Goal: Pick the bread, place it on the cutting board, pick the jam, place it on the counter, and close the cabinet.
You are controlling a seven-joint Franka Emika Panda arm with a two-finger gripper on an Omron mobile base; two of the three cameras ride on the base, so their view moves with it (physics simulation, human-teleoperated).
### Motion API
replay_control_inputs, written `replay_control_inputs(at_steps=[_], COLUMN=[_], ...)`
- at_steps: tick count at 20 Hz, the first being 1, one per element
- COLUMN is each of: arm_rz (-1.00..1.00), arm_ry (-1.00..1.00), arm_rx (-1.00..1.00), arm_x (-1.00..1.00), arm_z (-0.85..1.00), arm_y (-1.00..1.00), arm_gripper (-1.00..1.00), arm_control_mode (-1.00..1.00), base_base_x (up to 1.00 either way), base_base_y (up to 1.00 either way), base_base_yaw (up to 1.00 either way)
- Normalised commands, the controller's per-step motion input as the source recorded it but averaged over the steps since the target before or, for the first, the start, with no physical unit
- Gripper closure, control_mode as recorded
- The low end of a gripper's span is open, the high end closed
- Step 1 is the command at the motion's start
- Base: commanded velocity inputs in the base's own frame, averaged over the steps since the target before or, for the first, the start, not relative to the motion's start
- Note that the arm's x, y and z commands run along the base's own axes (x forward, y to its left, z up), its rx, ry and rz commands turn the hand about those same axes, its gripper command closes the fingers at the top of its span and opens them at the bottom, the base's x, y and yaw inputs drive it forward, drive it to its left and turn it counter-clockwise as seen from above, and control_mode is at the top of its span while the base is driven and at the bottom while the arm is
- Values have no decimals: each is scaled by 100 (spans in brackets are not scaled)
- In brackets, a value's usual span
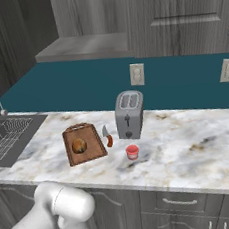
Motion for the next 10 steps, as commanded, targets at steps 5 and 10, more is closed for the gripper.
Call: replay_control_inputs(at_steps=[5, 10], arm_rz=[0, 0], arm_ry=[0, 0], arm_rx=[0, 0], arm_x=[5, 6], arm_z=[0, 0], arm_y=[-27, -41], arm_gripper=[-100, -100], arm_control_mode=[-100, -100], base_base_x=[0, 0], base_base_y=[0, 0], base_base_yaw=[0, 0])
